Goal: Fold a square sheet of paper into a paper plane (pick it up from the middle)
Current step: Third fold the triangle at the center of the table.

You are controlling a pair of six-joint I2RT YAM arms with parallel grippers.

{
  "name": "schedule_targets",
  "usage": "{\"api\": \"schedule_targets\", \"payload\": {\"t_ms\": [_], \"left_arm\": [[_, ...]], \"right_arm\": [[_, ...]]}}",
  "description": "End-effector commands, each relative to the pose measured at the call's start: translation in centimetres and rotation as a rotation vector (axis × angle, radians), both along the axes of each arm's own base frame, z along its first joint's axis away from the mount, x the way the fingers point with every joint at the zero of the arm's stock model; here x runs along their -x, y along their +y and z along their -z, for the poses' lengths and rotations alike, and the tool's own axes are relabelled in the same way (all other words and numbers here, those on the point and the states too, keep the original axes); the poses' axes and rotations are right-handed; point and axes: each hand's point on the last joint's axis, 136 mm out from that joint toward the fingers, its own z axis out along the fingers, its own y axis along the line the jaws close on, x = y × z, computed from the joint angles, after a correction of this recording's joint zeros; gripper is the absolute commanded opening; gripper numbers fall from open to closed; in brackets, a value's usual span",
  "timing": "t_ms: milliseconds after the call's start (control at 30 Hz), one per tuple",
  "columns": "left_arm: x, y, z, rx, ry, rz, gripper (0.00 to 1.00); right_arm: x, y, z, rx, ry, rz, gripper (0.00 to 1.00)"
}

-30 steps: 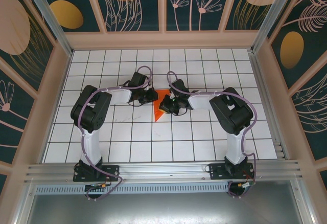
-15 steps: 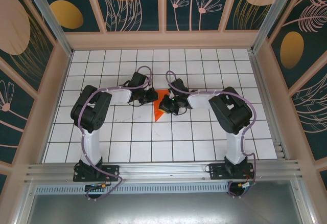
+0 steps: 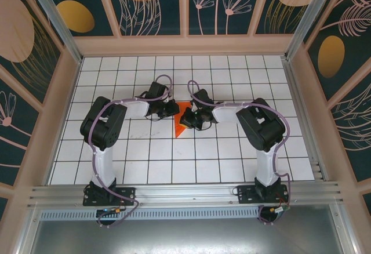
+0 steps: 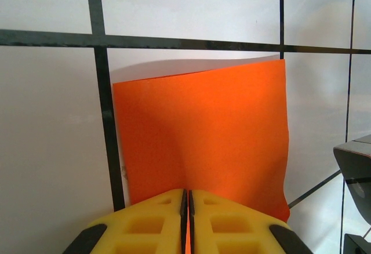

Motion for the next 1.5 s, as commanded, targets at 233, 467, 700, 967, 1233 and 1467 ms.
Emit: {"api": "schedule_targets", "payload": {"t_ms": [233,467,700,967,1233,1467], "left_arm": [[-0.6,0.6,-1.6,0.022,0.018,-0.052,0.19],[-2.6,4.2,-4.6,0.023,-0.032,-0.182,0.23],[-2.4,5.5,-4.7,0.01,-0.032,-0.21,0.29],[-1.4,4.9,-5.0,0.06,-0.018,-0.186,0.29],[0.4,3.8,-5.3,0.144,0.001,-0.125,0.15],[2.4,1.6,-5.0,0.159,0.02,-0.049,0.03]], "right_arm": [[0.8,-0.2,1.9,0.052,0.037,-0.031,0.18],[0.9,-0.3,2.0,0.063,0.037,-0.035,0.32],[0.8,-0.5,1.7,0.07,0.023,-0.034,0.44],[0.8,-1.0,1.8,0.09,0.018,-0.026,0.44],[1.1,-1.5,2.5,0.119,0.031,-0.022,0.15],[1.4,-1.9,3.1,0.137,0.051,-0.018,0.03]]}}
